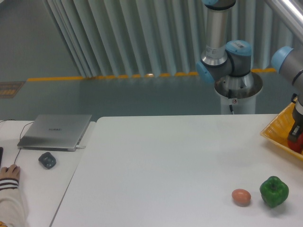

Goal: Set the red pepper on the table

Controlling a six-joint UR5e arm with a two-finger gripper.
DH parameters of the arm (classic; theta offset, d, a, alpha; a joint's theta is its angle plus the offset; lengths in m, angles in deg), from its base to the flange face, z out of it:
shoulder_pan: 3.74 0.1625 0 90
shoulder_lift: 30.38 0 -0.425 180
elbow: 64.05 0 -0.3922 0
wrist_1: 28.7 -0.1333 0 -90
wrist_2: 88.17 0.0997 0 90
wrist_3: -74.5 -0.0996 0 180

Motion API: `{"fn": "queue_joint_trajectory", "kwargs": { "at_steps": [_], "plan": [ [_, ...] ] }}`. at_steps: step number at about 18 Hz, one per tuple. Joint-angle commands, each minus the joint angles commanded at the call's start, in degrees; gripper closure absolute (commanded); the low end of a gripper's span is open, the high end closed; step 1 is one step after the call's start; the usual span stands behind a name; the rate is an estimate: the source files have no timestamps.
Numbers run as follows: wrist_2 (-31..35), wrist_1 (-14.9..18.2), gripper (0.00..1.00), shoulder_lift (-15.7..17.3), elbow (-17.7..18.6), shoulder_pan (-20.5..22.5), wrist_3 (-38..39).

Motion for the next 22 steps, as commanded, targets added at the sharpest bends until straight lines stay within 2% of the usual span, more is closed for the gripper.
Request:
{"fn": "queue_joint_trajectory", "kwargs": {
  "at_steps": [5,6,8,9,10,12,17,20,22],
  "plan": [
    [-0.2,3.1,0.38,0.4,-2.1,-0.2,1.9],
    [-0.3,2.7,0.33,0.4,-2.1,-0.2,2.0],
    [-0.2,2.5,0.05,0.2,-1.1,-0.2,2.2],
    [-0.2,2.2,0.0,0.2,0.0,0.0,2.3],
    [-0.3,2.1,0.0,0.3,1.0,0.7,2.2],
    [-0.9,1.9,0.0,0.0,1.0,2.8,2.2],
    [-1.1,2.2,0.0,-0.6,0.8,2.4,2.7],
    [-3.5,1.9,0.0,-1.2,0.9,2.3,5.0],
    [-3.8,0.6,0.0,-1.5,0.8,1.6,6.2]
  ]
}}
